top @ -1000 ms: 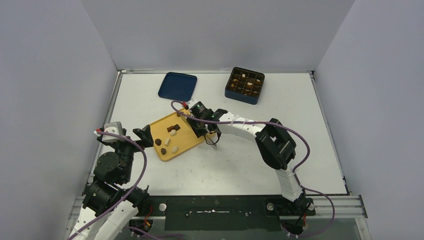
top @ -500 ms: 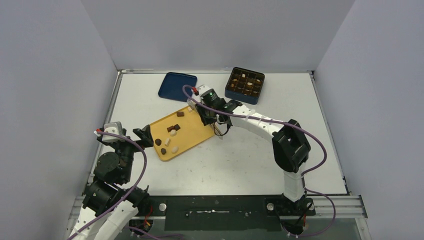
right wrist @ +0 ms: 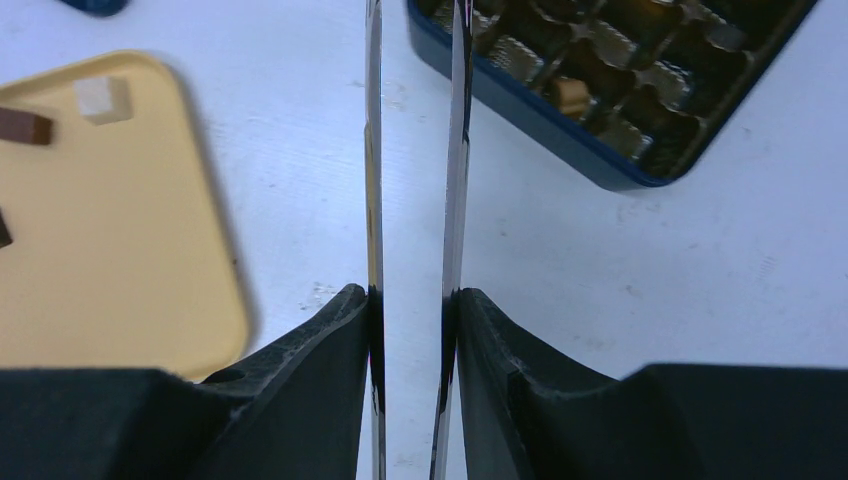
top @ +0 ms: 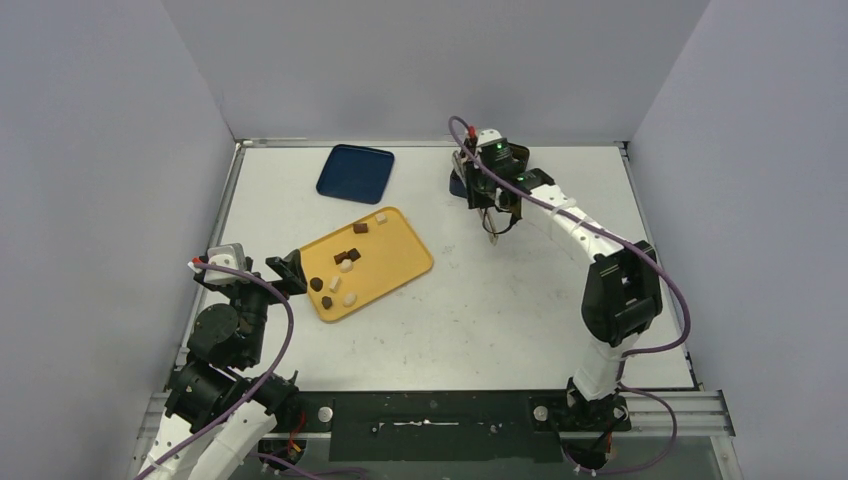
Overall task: Pack the chocolate
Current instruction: Place the fake chocolate in the packing box.
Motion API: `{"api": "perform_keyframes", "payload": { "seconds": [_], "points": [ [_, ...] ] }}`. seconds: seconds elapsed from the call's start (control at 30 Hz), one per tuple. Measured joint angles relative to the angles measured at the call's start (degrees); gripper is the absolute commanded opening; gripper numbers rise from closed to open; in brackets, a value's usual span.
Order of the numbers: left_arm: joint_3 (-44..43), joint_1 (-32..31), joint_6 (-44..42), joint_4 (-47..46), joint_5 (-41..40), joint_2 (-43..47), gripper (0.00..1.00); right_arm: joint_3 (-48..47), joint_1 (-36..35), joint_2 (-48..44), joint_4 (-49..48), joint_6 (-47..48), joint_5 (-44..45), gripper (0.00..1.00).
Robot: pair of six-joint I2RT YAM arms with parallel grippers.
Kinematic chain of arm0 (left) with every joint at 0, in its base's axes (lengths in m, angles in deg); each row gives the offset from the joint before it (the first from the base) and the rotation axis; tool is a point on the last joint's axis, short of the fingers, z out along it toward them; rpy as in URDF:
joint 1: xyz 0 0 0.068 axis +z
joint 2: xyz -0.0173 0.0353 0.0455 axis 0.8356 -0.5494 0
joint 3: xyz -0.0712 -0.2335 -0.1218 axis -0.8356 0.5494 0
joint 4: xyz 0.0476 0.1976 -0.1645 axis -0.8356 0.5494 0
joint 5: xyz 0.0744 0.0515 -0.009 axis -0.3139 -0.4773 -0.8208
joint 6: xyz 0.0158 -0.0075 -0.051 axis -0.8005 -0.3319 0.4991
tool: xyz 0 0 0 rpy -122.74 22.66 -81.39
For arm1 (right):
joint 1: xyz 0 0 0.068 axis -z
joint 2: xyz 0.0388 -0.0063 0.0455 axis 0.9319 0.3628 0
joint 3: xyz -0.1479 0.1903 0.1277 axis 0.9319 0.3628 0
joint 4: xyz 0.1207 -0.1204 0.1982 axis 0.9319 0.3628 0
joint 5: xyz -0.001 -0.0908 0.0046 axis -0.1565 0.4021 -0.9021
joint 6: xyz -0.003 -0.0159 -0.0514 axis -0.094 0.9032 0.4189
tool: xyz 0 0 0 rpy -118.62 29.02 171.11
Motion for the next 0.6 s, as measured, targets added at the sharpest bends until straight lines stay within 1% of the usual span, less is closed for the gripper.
{"api": "perform_keyframes", "payload": {
  "seconds": [0.3, 0.6],
  "points": [
    [0.00, 0.00, 0.00, 0.00, 0.02, 0.00, 0.97, 2.12, 10.27, -0.66, 2.58, -0.66, -1.25, 0.33],
    [0.00, 0.00, 0.00, 0.00, 0.02, -0.02, 0.97, 2.54, 14.75, -0.63, 3.69, -1.38, -3.58, 0.34]
  ]
}}
